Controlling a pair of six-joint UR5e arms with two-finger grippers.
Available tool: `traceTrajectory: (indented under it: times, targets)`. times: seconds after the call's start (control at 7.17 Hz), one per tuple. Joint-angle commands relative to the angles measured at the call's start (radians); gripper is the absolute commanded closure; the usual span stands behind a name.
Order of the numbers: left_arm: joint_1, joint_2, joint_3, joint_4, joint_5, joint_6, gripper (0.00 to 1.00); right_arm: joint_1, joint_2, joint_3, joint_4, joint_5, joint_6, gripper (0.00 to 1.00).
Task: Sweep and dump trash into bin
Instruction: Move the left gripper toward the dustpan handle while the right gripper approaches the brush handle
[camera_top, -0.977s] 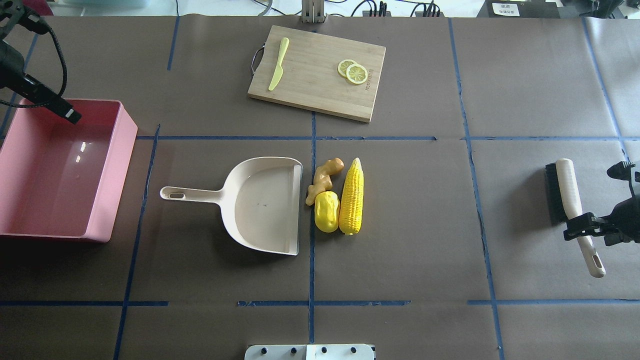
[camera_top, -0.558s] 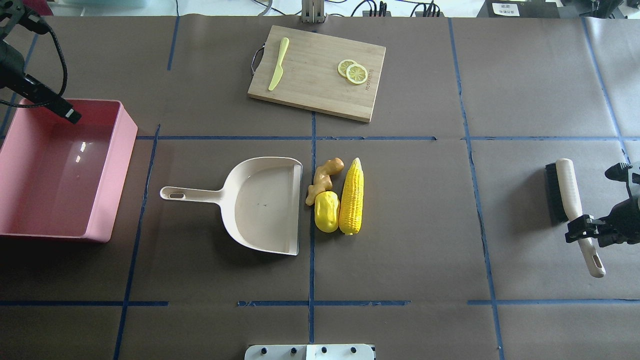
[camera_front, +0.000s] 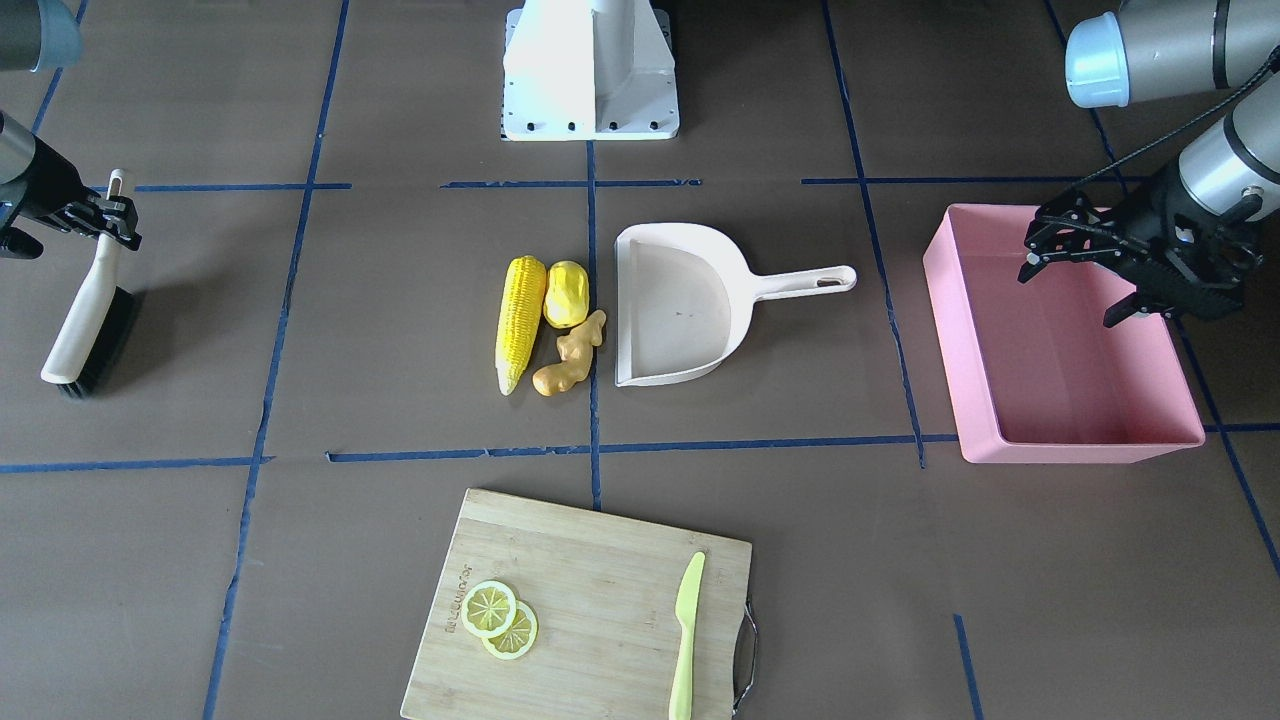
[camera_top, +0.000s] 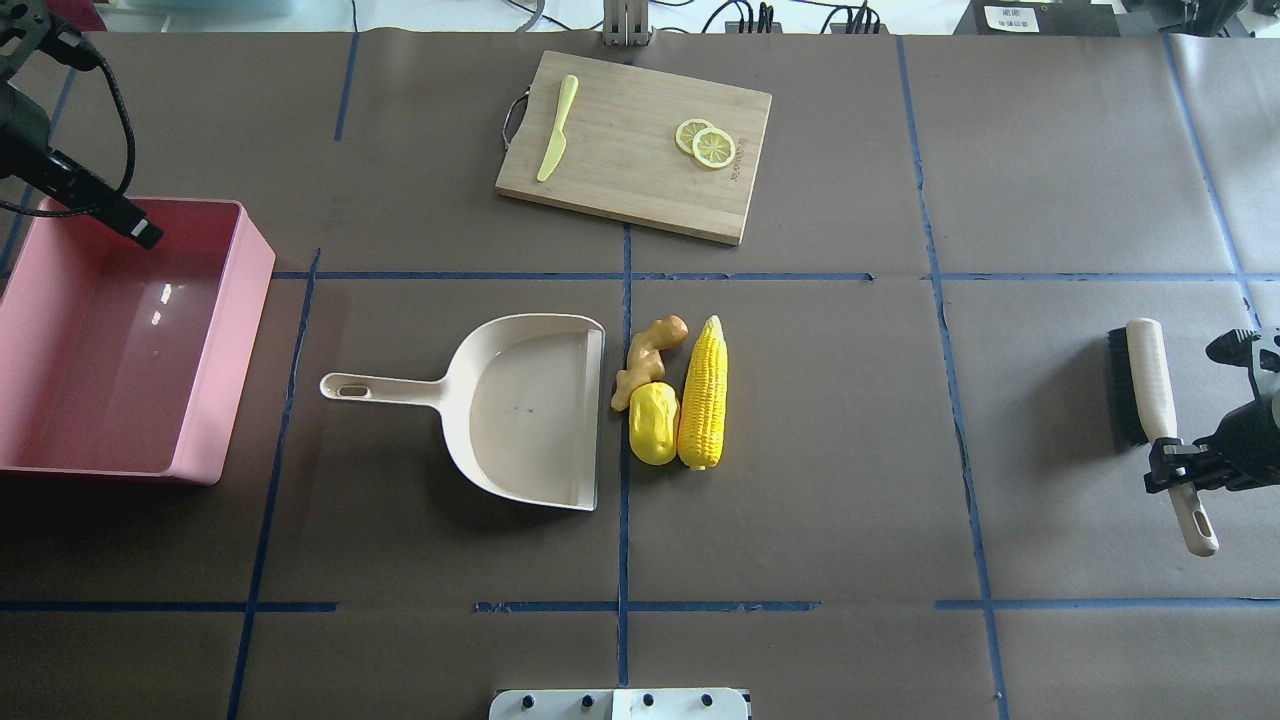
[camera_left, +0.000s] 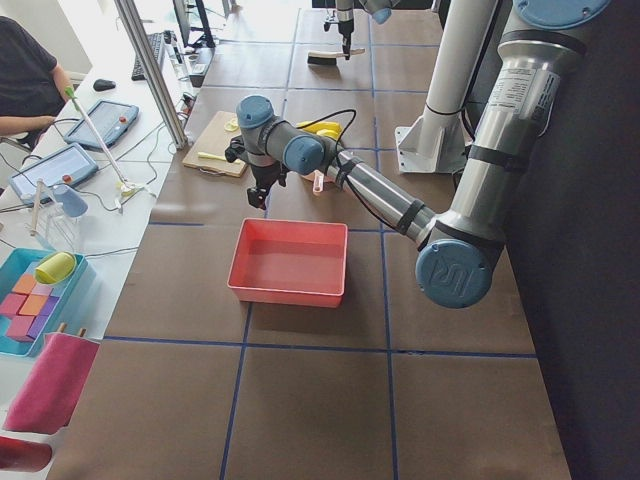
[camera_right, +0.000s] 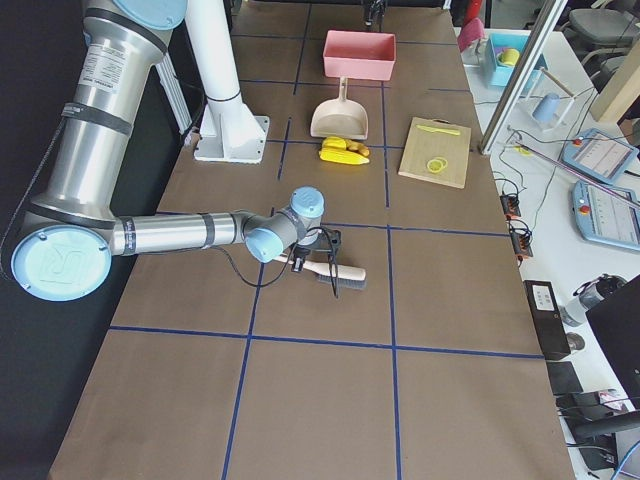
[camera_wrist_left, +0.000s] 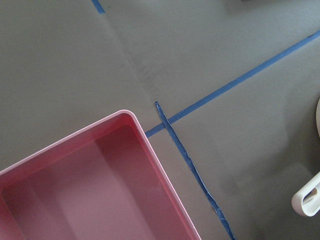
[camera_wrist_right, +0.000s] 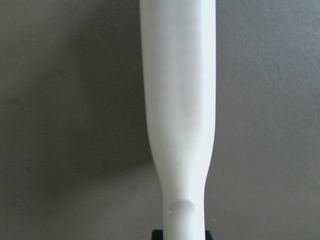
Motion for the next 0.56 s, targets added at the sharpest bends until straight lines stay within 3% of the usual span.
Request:
traceTrajectory:
  times: [0.0, 0.42]
  targets:
    - [0.008, -0.014, -0.004, -0.051, -0.001, 0.002, 0.00, 0.004, -0.001, 0.046, -0.005, 0.013, -0.001, 1.00]
    - [0.119, -0.065, -0.042, -0.093, 0.000, 0.089, 0.00, -0.007, 0.013, 0.153, -0.118, 0.011, -0.001, 1.00]
